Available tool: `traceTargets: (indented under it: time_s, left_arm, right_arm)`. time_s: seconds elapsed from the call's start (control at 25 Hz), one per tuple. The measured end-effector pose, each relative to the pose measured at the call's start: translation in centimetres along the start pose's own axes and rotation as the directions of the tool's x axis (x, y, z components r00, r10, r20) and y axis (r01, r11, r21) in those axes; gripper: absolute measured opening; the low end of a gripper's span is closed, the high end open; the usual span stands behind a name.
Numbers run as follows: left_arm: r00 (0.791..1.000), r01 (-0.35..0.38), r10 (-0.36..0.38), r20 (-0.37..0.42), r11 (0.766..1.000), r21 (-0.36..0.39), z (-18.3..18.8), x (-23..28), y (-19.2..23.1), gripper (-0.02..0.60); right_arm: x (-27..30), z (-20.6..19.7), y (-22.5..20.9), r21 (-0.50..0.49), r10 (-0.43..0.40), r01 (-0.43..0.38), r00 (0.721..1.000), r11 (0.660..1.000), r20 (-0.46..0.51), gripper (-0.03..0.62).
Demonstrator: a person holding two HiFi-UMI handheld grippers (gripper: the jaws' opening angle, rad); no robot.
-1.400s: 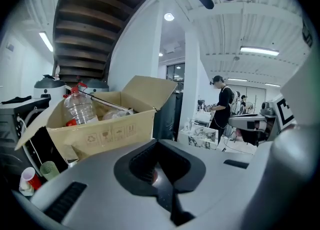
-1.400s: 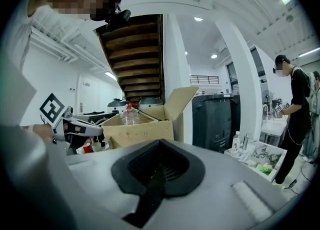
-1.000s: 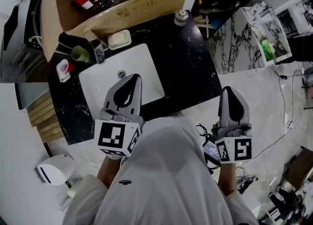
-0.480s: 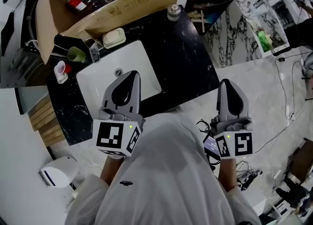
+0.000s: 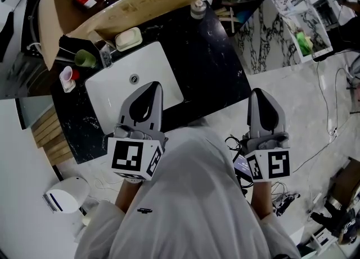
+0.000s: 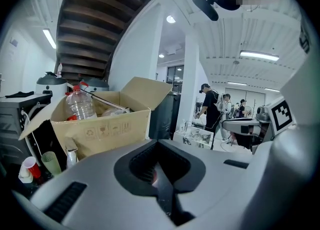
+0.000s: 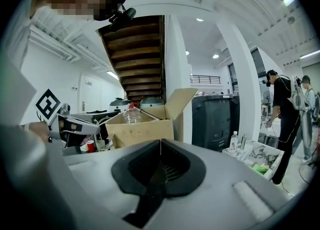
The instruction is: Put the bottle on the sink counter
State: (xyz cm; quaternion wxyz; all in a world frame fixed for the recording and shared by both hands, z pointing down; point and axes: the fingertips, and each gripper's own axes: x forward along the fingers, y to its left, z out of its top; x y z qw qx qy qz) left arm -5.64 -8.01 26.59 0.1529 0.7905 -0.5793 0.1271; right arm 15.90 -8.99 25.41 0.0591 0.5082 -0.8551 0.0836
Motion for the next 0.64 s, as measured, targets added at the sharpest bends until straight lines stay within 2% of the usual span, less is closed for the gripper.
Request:
traceTargets:
  time_s: [0.64]
  left_arm:
    - [1.0,0.005,-0.005,-0.002,1.0,-0.005,0.03,0.26,-0.03,0.008]
  right_arm:
    - [0.88,0.31,-0.1,-0.012,0.012,-0.012,1.0,1.0,-0.01,0.011]
